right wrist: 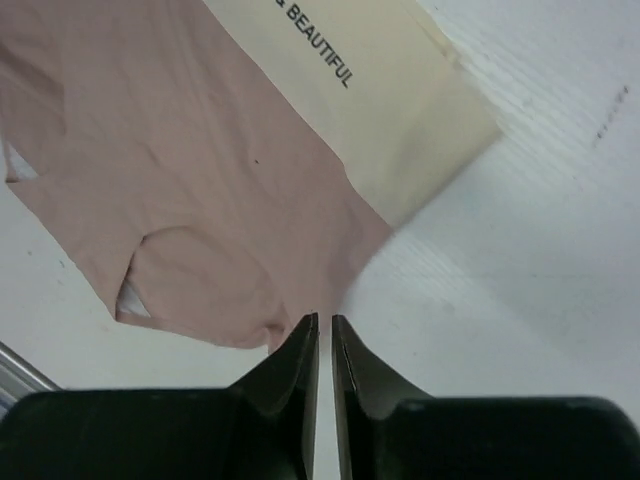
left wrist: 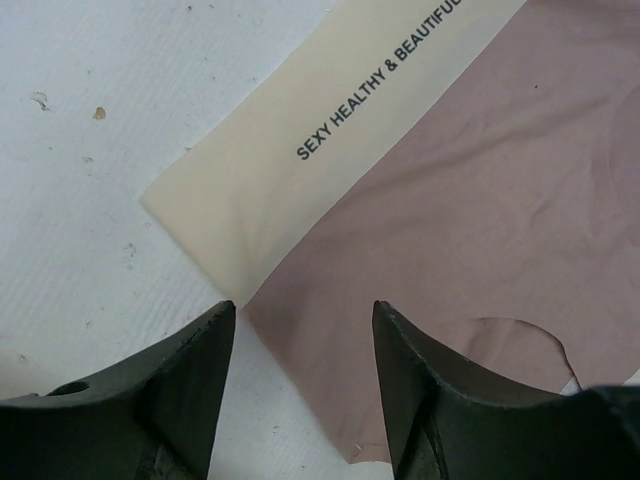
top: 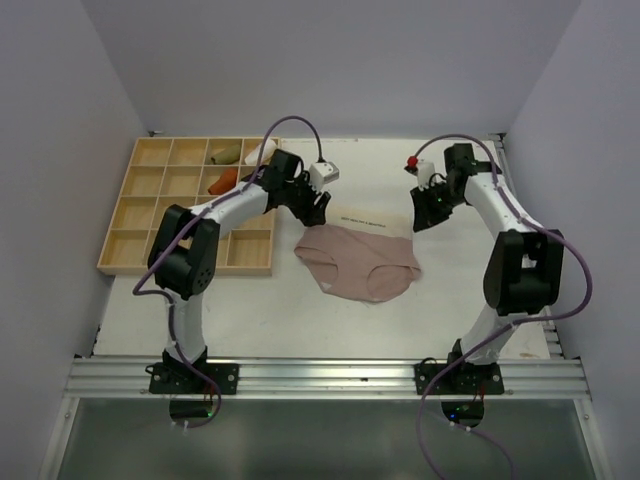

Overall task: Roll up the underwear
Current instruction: Flatten the underwear

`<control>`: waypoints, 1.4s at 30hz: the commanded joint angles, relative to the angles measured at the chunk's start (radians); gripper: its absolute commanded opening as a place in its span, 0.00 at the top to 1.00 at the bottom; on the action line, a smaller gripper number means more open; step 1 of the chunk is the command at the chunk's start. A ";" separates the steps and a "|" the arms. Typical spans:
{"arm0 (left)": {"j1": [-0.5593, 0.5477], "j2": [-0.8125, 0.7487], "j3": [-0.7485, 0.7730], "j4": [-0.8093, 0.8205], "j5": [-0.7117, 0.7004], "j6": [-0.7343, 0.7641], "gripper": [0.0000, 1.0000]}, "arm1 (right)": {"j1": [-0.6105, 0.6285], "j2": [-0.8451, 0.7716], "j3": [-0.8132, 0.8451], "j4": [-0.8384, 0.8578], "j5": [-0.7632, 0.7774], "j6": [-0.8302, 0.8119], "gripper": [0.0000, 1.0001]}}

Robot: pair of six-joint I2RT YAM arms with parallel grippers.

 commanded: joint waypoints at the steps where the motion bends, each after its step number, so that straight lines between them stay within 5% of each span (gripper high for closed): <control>1: 0.000 -0.044 -0.029 -0.029 0.014 0.058 0.40 | 0.010 0.125 0.053 0.026 -0.196 0.093 0.90; 8: 0.000 0.040 -0.010 -0.085 -0.017 0.023 0.43 | 0.010 0.280 0.025 0.169 -0.147 0.178 0.98; 18: 0.032 0.144 0.065 -0.132 -0.178 0.081 0.46 | 0.009 0.295 -0.010 0.242 0.233 0.121 1.00; 22: 0.038 0.057 0.062 -0.081 -0.062 0.161 0.44 | 0.010 0.223 0.004 0.162 0.080 0.114 1.00; 26: 0.015 -0.128 -0.075 0.057 0.132 0.220 0.39 | 0.006 0.157 0.041 0.050 -0.214 0.146 0.88; 31: -0.146 -0.242 -0.191 0.033 0.081 0.339 0.39 | 0.004 0.160 0.066 0.116 -0.267 0.230 0.79; 35: -0.264 -0.189 -0.221 0.017 0.031 0.246 0.43 | 0.009 0.257 0.162 0.137 -0.331 0.259 0.79; 42: -0.270 -0.210 -0.311 0.077 0.101 0.124 0.43 | 0.111 0.298 0.212 0.325 -0.339 0.364 0.78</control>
